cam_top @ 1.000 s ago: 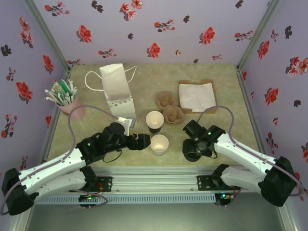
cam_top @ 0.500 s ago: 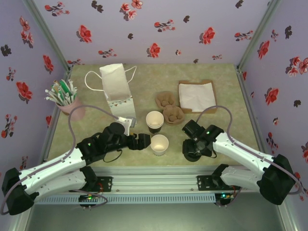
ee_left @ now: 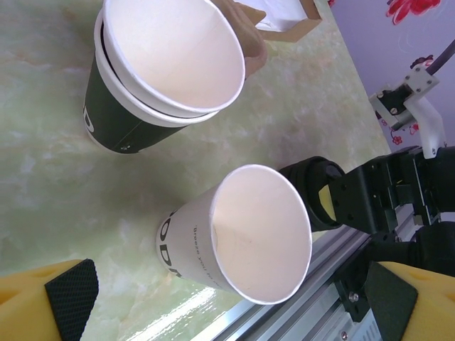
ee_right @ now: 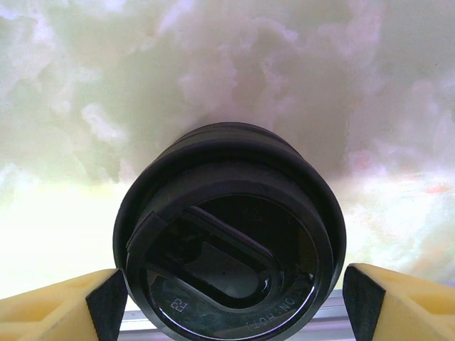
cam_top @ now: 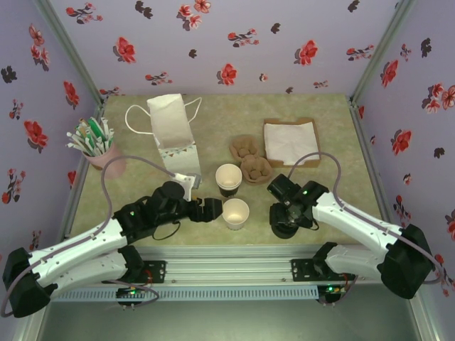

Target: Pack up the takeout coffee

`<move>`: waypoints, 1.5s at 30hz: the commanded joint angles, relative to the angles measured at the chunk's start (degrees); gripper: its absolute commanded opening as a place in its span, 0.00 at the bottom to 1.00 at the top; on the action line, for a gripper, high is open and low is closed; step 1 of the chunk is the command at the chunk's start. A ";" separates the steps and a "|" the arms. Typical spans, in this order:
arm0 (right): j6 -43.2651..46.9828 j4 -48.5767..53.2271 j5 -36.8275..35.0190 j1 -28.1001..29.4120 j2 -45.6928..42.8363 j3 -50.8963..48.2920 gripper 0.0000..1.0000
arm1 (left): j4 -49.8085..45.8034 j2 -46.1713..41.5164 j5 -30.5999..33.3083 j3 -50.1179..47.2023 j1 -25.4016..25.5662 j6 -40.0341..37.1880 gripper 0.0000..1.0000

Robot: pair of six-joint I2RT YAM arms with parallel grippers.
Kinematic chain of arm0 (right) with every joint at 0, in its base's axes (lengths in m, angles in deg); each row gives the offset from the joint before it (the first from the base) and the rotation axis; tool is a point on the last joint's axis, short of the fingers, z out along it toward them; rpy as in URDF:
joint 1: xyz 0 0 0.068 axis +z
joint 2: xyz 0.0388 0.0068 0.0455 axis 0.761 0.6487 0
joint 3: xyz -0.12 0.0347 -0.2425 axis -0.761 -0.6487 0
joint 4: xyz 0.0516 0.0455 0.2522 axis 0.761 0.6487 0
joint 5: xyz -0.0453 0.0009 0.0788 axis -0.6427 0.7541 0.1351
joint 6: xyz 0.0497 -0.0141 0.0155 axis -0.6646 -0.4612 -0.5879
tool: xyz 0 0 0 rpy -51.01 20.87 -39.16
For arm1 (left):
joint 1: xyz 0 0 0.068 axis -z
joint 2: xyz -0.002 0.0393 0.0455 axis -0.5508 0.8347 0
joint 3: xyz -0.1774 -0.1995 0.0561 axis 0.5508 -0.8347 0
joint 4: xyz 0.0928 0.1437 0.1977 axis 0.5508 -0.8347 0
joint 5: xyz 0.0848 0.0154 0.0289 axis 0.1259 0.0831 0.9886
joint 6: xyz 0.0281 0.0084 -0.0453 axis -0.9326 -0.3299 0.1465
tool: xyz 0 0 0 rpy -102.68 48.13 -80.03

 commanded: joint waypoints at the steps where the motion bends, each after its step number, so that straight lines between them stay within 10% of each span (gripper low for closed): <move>1: 1.05 1.81 -1.77 -0.26 0.56 1.53 0.81 | 1.30 -0.79 0.45 -0.40 0.43 -1.54 0.99; 45: 1.00 2.81 -1.27 -0.28 0.53 2.37 0.75 | 1.83 -1.14 0.47 -0.80 0.38 -1.94 0.99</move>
